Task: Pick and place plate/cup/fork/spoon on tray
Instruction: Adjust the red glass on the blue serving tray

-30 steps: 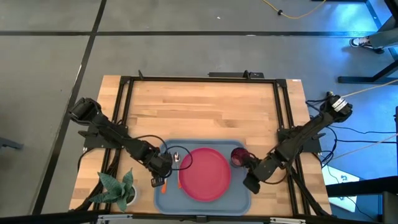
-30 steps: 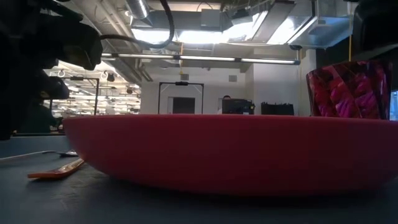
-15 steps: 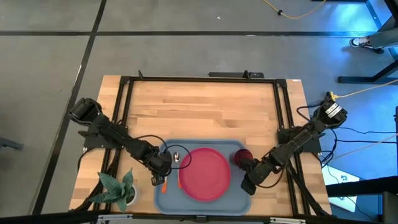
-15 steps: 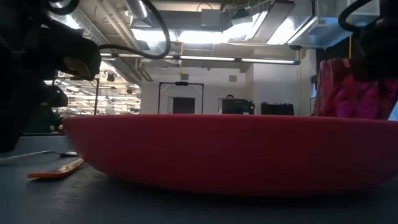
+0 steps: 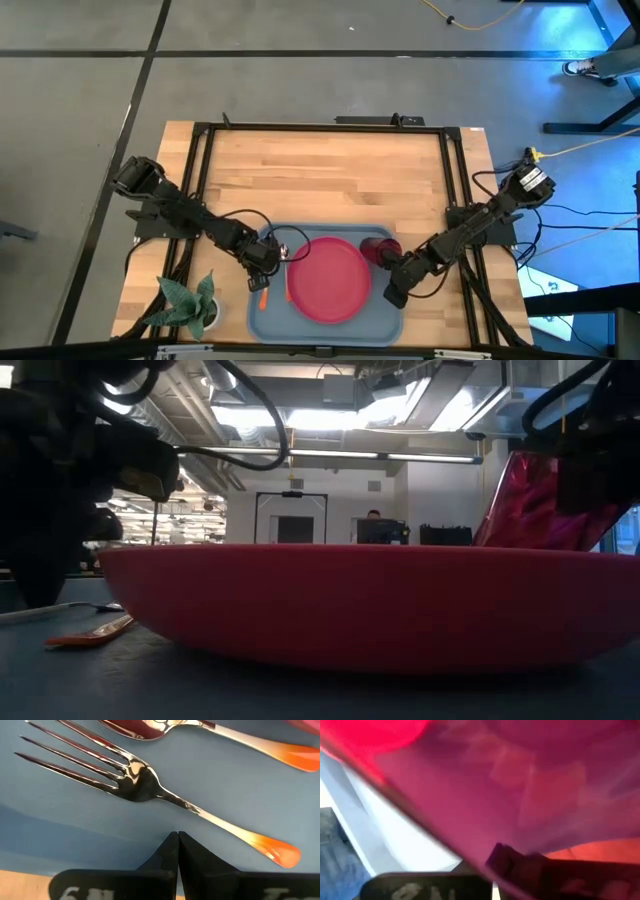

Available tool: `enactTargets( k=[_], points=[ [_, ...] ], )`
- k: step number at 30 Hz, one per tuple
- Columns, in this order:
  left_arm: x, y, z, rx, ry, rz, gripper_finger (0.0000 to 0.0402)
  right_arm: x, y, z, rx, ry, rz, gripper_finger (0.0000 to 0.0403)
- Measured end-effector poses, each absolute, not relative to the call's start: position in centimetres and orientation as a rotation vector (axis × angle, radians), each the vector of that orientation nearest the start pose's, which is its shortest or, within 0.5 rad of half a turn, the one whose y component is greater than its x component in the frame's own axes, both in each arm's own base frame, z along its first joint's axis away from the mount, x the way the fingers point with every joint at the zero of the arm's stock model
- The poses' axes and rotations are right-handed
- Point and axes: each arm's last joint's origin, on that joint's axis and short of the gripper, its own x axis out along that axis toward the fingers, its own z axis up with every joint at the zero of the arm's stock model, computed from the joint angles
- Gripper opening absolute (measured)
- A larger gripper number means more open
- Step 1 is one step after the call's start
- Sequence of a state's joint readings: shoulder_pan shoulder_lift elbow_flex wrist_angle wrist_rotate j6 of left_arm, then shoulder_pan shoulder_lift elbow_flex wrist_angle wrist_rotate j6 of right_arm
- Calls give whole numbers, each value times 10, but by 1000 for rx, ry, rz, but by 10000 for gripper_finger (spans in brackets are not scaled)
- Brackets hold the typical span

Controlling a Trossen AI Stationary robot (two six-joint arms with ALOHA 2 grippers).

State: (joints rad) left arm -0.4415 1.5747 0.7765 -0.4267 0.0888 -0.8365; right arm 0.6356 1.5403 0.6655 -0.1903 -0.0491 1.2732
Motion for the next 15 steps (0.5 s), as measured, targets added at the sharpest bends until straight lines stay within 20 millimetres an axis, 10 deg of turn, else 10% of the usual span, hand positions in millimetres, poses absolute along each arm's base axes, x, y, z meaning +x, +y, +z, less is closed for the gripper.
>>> enactTargets(
  k=[15],
  points=[
    [242,-116,143,-480,1313,52,0,231,142,154,732,1233,-52,2]
  ],
)
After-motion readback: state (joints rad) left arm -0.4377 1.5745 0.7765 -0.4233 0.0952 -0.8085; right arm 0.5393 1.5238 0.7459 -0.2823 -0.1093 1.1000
